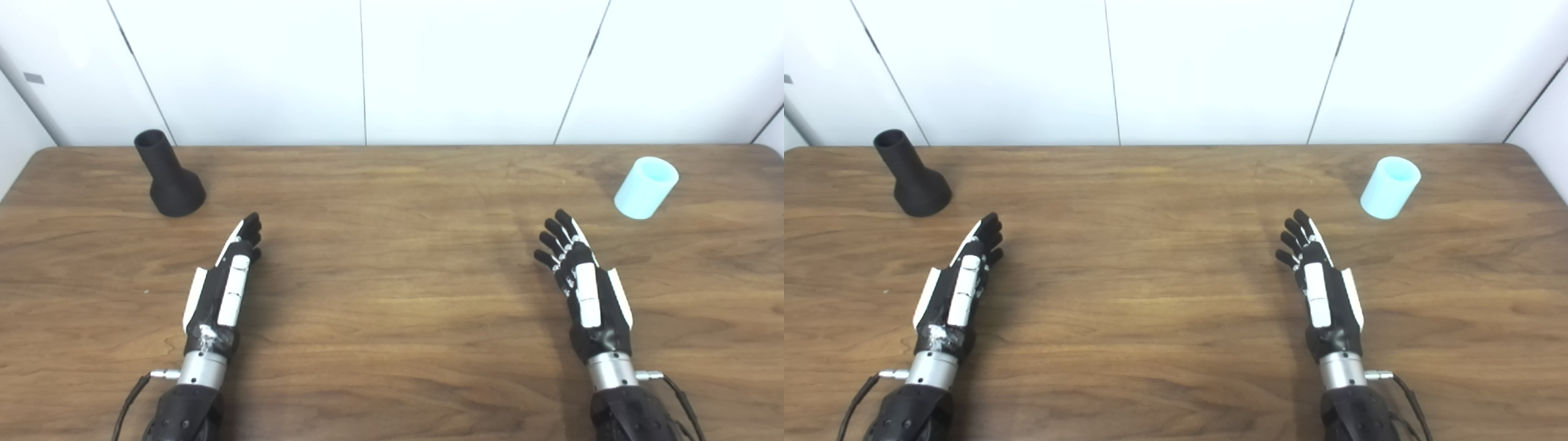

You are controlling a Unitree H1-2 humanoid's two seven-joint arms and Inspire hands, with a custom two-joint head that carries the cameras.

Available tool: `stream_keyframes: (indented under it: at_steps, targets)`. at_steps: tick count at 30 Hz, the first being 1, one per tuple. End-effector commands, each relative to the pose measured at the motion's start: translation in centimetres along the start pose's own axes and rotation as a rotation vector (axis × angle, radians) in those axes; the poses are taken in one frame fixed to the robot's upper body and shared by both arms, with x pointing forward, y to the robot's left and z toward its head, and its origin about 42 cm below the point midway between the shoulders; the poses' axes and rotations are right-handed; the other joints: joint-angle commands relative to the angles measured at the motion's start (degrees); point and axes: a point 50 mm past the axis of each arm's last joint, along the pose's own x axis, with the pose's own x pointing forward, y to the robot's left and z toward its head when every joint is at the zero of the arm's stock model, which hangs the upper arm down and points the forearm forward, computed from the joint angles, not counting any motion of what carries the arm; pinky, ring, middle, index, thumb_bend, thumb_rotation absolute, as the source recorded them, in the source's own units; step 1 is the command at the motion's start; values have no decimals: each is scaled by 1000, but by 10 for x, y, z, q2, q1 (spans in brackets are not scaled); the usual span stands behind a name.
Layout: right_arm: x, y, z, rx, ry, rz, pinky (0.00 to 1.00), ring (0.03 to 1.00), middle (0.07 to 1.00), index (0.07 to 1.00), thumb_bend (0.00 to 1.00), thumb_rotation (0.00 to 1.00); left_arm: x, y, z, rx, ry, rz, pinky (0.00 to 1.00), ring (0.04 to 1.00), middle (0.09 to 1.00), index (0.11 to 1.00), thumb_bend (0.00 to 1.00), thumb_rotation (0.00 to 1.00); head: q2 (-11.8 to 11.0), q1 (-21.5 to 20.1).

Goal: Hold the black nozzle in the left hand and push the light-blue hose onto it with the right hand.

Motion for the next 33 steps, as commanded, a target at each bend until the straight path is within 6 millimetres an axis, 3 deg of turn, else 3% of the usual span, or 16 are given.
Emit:
stream_keyframes:
  at_steps: [1, 20, 23, 30, 33]
  targets:
    - [-16, 1, -20, 8, 79, -8, 845, 908, 922, 941, 670, 1000, -8, 2, -17, 6, 105, 8, 972, 966, 963, 952, 432, 899, 1, 0]
    - [-15, 0, -20, 5, 82, -12, 843, 905, 919, 938, 672, 1000, -8, 0, -17, 8, 107, 11, 964, 960, 956, 940, 426, 895, -3, 13]
    - [-16, -2, -21, 0, 85, -16, 841, 903, 920, 934, 653, 1000, -9, -1, -19, 2, 102, 11, 968, 960, 953, 938, 427, 898, -10, 29]
    - [-19, -15, -27, 2, 83, -8, 846, 909, 930, 948, 620, 1000, -12, -14, -22, 31, 117, 3, 975, 961, 958, 942, 419, 918, -52, 114]
    - [-19, -20, -30, -5, 82, 1, 891, 933, 950, 965, 608, 1000, -10, -20, -23, 50, 103, -6, 959, 958, 962, 944, 379, 924, -67, 136]
